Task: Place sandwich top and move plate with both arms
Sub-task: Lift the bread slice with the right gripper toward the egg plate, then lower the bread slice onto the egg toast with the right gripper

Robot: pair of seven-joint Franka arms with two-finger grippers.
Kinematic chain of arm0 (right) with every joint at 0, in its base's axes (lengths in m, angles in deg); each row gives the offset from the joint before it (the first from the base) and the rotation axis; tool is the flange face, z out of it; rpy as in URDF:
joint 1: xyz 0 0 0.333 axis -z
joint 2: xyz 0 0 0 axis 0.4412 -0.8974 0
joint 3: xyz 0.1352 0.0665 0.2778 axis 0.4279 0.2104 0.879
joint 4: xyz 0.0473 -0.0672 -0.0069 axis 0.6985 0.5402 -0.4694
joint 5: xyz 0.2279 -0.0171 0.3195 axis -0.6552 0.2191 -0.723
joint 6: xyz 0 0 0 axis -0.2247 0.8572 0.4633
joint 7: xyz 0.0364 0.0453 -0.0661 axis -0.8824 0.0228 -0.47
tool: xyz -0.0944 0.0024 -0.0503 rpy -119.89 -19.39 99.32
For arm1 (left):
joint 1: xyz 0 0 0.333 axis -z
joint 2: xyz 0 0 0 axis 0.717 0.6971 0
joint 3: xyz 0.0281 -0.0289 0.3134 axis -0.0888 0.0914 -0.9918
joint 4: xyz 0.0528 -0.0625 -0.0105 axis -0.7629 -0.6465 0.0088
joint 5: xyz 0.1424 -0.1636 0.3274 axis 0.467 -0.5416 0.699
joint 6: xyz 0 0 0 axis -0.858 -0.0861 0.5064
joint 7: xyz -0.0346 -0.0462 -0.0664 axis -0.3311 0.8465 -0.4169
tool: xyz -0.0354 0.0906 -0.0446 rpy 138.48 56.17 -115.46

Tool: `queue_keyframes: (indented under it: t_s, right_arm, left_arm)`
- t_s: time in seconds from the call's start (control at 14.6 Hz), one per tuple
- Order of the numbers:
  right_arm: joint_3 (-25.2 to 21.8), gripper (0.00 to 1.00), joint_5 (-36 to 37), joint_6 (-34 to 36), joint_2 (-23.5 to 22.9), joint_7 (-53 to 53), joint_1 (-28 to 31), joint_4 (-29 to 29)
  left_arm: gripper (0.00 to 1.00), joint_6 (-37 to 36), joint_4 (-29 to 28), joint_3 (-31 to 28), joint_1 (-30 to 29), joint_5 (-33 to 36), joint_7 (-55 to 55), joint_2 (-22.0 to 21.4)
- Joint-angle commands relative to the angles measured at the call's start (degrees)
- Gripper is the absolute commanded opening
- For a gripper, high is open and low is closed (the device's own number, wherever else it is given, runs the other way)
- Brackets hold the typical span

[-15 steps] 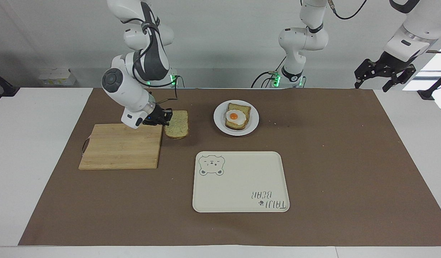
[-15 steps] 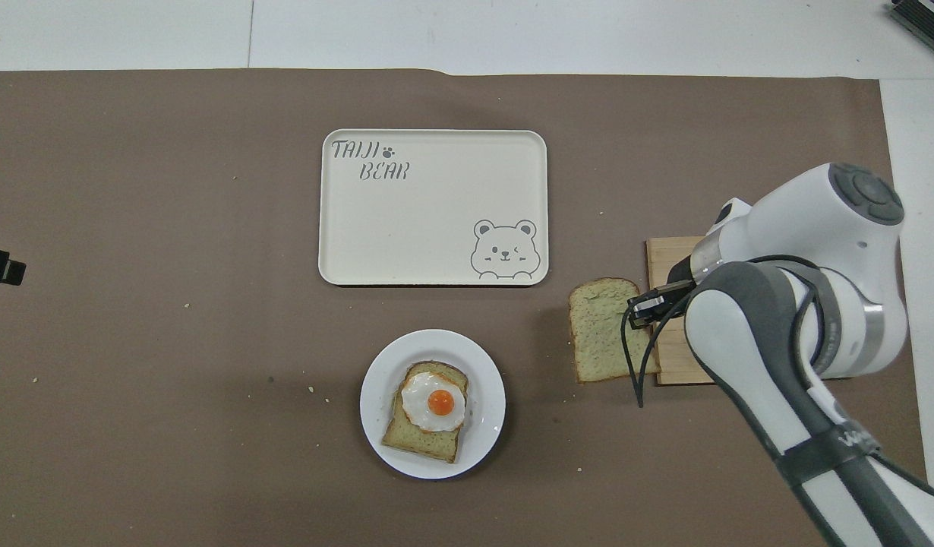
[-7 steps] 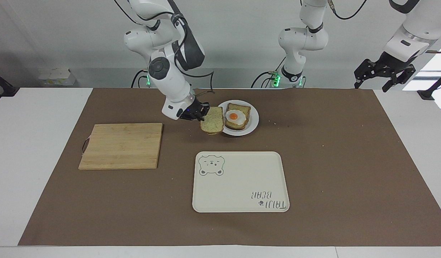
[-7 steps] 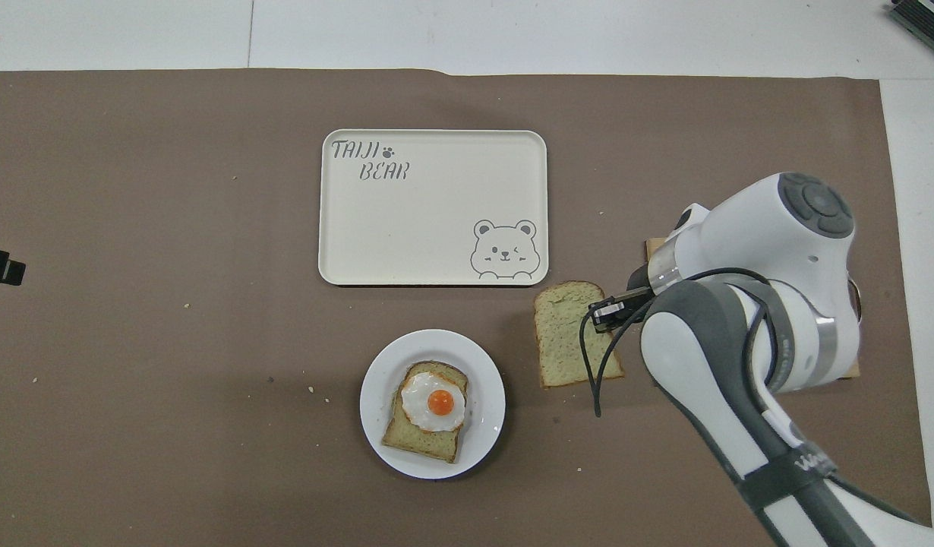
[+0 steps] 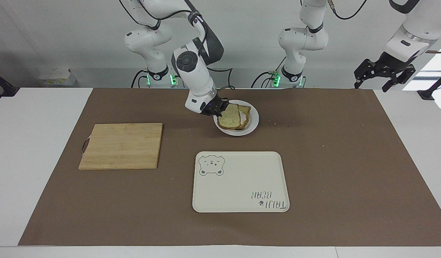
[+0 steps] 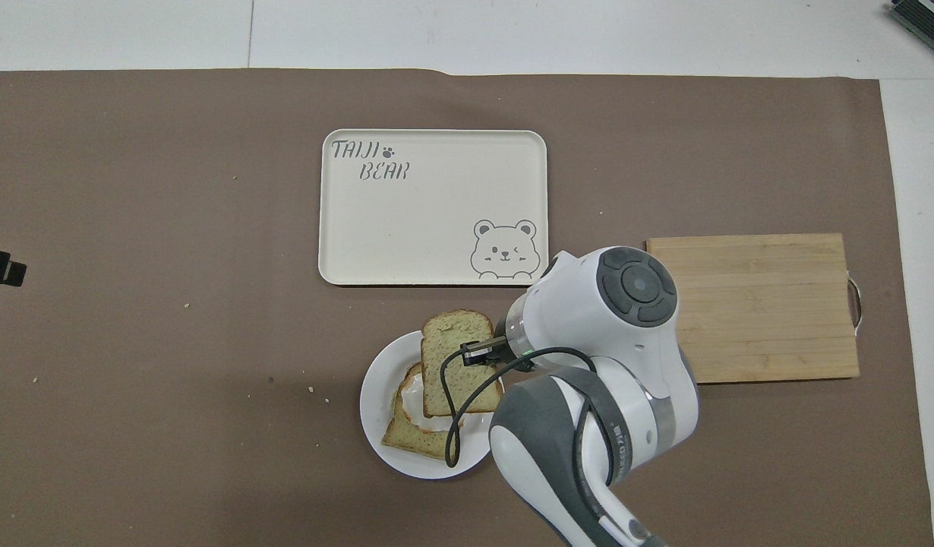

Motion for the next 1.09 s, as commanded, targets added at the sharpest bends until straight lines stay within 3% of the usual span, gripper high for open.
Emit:
queue_keyframes:
  t_s: [0.0, 0.21, 0.55, 1.03]
  right_arm:
    - [0.1, 0.00, -1.7, -1.1, 0.5, 2.2, -1.7, 1.5]
    - [0.1, 0.00, -1.7, -2.2, -1.0, 4.4, -3.6, 2.2]
    - [0.1, 0.00, -1.7, -9.5, -5.2, 8.3, -7.0, 2.6]
    - [0.1, 0.00, -1.7, -9.3, -5.0, 7.1, -7.1, 4.0]
  left_arm:
    - [1.00, -0.5, -1.7, 0.1, 0.1, 0.5, -0.7, -1.7]
    - [1.00, -0.2, -2.1, 0.1, 0.3, 0.5, -0.7, -1.8]
    - [1.00, -0.5, -2.2, 0.2, 0.3, 0.5, -0.9, -1.8]
    - [1.00, -0.7, -2.6, 0.7, 1.0, 0.4, -1.6, -2.1]
